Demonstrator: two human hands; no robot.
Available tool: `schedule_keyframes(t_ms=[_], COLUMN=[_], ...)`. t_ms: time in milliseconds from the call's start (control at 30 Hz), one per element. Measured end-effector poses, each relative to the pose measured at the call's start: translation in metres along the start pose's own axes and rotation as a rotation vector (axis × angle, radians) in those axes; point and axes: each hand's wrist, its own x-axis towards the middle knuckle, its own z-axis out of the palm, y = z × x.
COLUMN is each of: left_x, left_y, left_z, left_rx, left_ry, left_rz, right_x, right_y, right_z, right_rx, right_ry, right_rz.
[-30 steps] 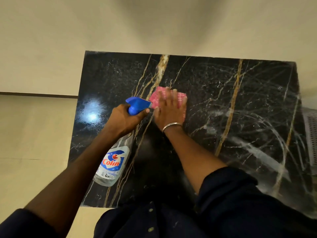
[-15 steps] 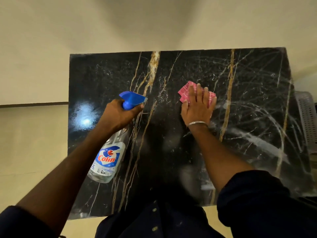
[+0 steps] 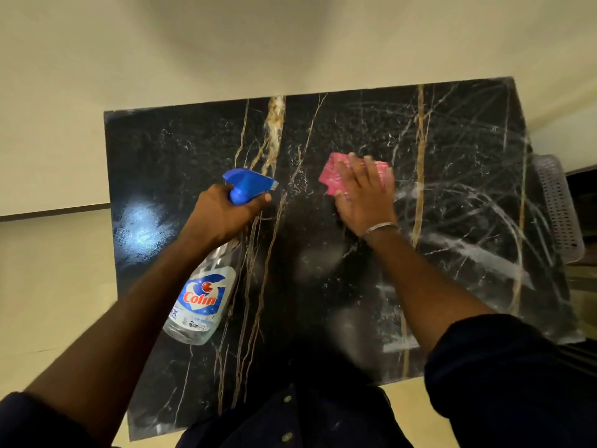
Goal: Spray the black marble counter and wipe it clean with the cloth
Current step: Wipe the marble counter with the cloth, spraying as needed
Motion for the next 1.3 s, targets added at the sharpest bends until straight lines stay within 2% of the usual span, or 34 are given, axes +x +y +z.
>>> schedule_keyframes(t_ms=[100,233,267,400,567,767,933,967,1133,1300], left_x=[0.004,0.003,0.003,0.002,0.001,-0.001,-0.001,-0.001,0.003,0.012], left_y=[0.002,0.002,0.002,0.005,0.019,0.034,0.043,0.044,0.058,0.072], left_z=[-0.001,0.002,0.004,0.014,0.026,0.039,0.059,0.062,0.085,0.099], left_rx=[0.008,0.010,-0.005,-0.027,0.006,-0.033,-0.057,-0.061,-0.042,-0.038], left_ry=[-0.003,0.002,0.004,0.020,0.057,0.076,0.139,0.146,0.163,0.209], left_rz=[-0.016,-0.020,-0.022,-0.056,-0.055,-0.062,-0.071,-0.077,-0.103,-0.139], right_x=[-0.002,0.012,0.014,0.007,0.004,0.004,0.017,0.019,0.023,0.023], right_y=[0.032,-0.004,-0.020,-0.074,-0.036,0.064,0.052,0.040,-0.015,0.020], right_z=[-0.007,-0.010,-0.010,-0.005,-0.003,-0.008,-0.006,-0.006,-0.005,-0.007], right_rx=[0.001,0.088,0.092,0.052,0.017,0.057,0.100,0.097,0.064,0.053], right_ry=[-0.008,-0.025,-0.029,-0.040,-0.067,-0.004,0.012,0.008,-0.039,-0.065], right_rz=[0.246,0.459,0.420,0.046,-0.149,0.165,0.381,0.346,-0.071,-0.273])
